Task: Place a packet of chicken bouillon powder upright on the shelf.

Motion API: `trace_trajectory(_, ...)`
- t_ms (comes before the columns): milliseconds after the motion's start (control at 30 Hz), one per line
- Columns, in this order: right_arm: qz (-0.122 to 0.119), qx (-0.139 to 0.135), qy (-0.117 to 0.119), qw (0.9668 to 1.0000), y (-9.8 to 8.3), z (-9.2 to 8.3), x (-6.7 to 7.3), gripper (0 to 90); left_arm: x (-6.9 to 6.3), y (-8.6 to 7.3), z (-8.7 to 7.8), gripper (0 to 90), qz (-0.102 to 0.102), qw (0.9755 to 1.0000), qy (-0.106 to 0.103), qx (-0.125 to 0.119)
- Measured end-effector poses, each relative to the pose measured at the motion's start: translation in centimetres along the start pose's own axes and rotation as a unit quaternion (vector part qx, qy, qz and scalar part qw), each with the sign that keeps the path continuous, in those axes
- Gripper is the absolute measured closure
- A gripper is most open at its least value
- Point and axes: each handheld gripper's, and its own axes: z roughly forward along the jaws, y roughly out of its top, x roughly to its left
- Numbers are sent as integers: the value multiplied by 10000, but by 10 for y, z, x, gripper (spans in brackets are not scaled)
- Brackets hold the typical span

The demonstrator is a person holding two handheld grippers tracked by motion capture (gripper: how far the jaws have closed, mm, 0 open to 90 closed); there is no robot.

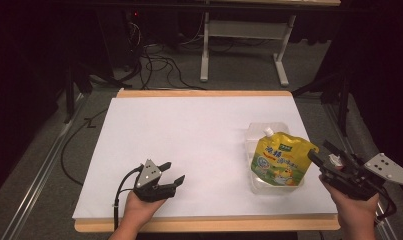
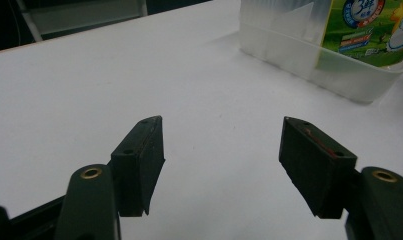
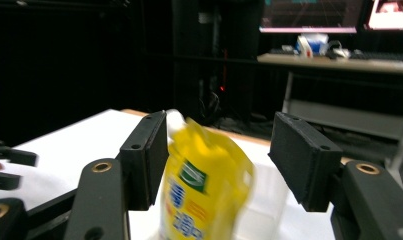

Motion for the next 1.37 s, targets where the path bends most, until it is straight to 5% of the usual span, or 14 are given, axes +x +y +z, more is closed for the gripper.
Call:
trace_trajectory(167, -147, -99, 453, 9988, 10, 3, 25, 408, -4, 1, 0, 349, 24, 10000, -75, -14)
trace_trajectory(300, -114, 70, 886, 9960, 4, 19, 43, 377, -6, 2, 0, 348, 50, 9999, -117, -30)
trace_trajectory(467, -136, 400, 1242, 9914, -20, 46, 62, 307, -8, 2, 0, 347, 55, 9999, -158, -37)
trace_trajectory(667, 15, 970, 1671, 9812, -59, 77, 78, 272, -8, 2, 0, 346, 55, 9998, -165, -28)
trace_trajectory(867, -43, 1329, 1597, 9782, -90, 94, 87, 259, -9, 2, 0, 341, 58, 9998, -202, -35)
trace_trajectory(1033, -88, 1171, 1500, 9817, -88, 89, 85, 267, -9, 2, 1, 337, 42, 9997, -226, -5)
trace_trajectory(1367, -27, 1185, 1525, 9812, -87, 87, 80, 268, -9, 1, 2, 334, 27, 9997, -222, 7)
